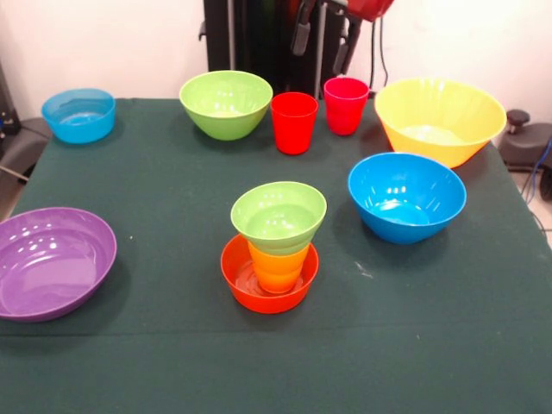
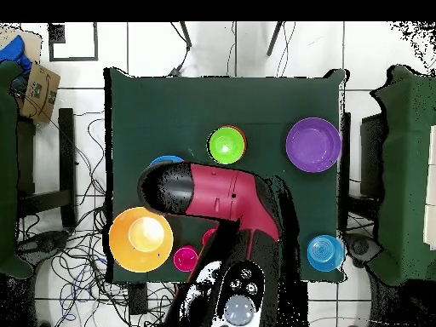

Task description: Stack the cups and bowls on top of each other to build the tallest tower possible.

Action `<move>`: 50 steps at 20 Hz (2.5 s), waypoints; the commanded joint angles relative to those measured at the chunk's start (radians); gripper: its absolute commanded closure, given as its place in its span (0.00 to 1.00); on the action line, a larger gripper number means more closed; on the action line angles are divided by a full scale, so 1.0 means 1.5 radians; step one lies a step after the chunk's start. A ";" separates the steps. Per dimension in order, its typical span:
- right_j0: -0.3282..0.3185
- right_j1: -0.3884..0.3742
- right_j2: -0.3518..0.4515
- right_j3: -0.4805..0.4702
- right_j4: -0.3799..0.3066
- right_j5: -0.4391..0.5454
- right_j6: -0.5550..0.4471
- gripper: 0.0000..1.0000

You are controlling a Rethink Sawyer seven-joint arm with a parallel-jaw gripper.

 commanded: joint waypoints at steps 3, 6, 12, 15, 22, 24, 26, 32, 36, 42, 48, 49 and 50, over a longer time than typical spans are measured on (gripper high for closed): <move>0.022 0.021 0.030 0.114 -0.053 -0.078 0.041 0.00; 0.015 0.038 0.037 0.124 -0.050 -0.121 0.042 0.00; 0.016 0.070 0.038 0.124 -0.046 -0.180 0.054 0.00; 0.014 0.089 0.035 0.118 -0.044 -0.201 0.054 0.00; 0.023 0.135 0.010 0.095 -0.045 -0.193 0.053 0.00; 0.021 0.140 0.009 0.096 -0.040 -0.185 0.054 0.00; 0.022 0.141 0.006 0.096 -0.031 -0.170 0.060 0.00; 0.027 0.128 -0.006 0.113 -0.004 -0.118 0.078 0.00; 0.025 0.119 -0.006 0.125 -0.005 -0.121 0.069 0.00; 0.026 0.103 -0.002 0.131 -0.009 -0.121 0.056 0.00; 0.024 0.108 0.005 0.115 -0.010 -0.123 0.046 0.00; 0.020 0.110 0.007 0.113 -0.010 -0.121 0.043 0.00; 0.016 0.109 0.010 0.111 -0.009 -0.117 0.039 0.00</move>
